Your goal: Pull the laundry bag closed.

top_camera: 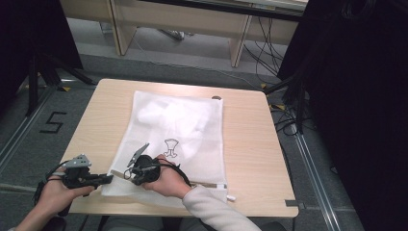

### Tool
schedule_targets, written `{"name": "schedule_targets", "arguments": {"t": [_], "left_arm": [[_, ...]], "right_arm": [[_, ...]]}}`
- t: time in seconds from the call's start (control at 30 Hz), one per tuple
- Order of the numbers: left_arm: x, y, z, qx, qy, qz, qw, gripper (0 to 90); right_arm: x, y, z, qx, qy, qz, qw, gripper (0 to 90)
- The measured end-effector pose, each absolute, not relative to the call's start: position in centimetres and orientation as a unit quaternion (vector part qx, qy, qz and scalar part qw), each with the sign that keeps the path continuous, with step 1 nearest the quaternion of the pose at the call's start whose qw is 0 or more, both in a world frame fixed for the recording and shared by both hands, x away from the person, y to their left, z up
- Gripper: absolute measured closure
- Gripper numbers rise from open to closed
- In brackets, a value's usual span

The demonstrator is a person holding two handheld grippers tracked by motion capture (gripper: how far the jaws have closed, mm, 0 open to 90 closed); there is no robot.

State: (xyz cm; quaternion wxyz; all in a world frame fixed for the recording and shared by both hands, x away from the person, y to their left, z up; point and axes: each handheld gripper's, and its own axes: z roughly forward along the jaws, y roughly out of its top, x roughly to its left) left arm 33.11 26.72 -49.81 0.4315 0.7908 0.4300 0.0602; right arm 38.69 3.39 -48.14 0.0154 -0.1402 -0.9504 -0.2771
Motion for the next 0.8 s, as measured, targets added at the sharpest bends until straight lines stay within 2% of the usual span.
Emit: {"name": "schedule_targets", "arguments": {"t": [0.8], "left_arm": [[33.1, 26.9, -49.8, 0.797, 0.426, 0.066, 0.422, 85.5]], "right_arm": [[38.8, 1.6, -48.4, -0.15, -0.951, -0.27, 0.014, 82.3]]}}
